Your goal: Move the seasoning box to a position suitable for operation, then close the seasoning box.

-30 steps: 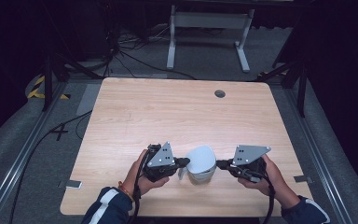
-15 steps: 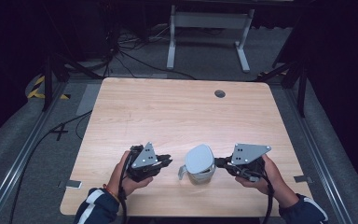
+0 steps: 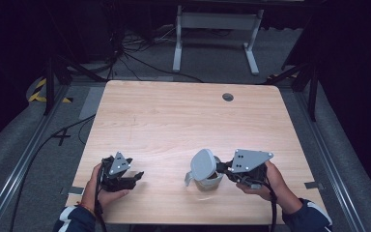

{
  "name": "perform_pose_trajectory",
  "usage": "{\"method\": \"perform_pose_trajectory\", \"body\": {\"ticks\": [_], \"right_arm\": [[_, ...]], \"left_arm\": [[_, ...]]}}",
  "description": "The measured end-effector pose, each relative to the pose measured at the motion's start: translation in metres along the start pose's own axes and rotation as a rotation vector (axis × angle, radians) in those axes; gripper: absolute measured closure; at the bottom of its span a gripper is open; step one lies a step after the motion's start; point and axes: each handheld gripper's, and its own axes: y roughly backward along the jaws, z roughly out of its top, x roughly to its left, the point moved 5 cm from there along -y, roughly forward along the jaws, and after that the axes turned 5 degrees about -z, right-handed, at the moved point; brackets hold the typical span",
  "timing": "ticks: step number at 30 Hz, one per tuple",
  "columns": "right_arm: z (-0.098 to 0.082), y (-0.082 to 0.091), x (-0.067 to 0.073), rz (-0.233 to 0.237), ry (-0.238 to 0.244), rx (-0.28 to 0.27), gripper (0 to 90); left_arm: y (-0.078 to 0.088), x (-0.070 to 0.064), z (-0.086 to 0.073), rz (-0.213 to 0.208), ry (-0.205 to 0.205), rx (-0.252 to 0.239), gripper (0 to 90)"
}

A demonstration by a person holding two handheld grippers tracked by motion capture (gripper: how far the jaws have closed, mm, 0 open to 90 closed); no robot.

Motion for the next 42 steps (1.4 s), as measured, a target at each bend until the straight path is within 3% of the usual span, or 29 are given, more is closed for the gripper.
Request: {"method": "perform_pose_trajectory", "body": {"ticks": [6, 11, 15, 20, 22, 26, 31, 35, 39, 42], "right_arm": [[0.007, -0.006, 0.007, 0.005, 0.022, -0.004, 89.5], [0.017, -0.015, 0.016, 0.023, 0.051, -0.010, 89.4], [0.019, -0.023, 0.022, 0.043, 0.067, -0.003, 89.4], [0.015, -0.023, 0.018, 0.032, 0.055, 0.011, 88.4], [0.013, -0.020, 0.015, 0.024, 0.045, 0.012, 86.0], [0.004, -0.009, 0.007, -0.005, 0.033, 0.012, 80.6], [-0.015, 0.011, -0.004, -0.056, -0.011, 0.012, 61.7], [-0.040, 0.031, -0.019, -0.136, -0.043, 0.024, 50.8], [-0.081, 0.047, -0.032, -0.223, -0.094, 0.054, 43.0], [-0.121, 0.055, -0.037, -0.256, -0.147, 0.094, 38.2]], "left_arm": [[-0.003, 0.009, -0.021, -0.014, 0.039, 0.046, 31.0], [-0.003, 0.013, -0.027, -0.037, 0.070, 0.047, 27.6], [-0.003, 0.017, -0.029, -0.055, 0.120, 0.012, 25.7], [-0.006, 0.018, -0.028, -0.058, 0.083, 0.031, 20.5], [-0.007, 0.016, -0.028, -0.065, 0.103, 0.032, 19.8], [-0.007, 0.018, -0.027, -0.071, 0.092, 0.048, 18.1], [-0.009, 0.017, -0.027, -0.066, 0.100, 0.042, 16.9], [-0.010, 0.018, -0.026, -0.068, 0.097, 0.041, 16.4], [-0.012, 0.018, -0.024, -0.078, 0.083, 0.044, 15.3], [-0.012, 0.018, -0.023, -0.078, 0.091, 0.054, 15.2]]}}
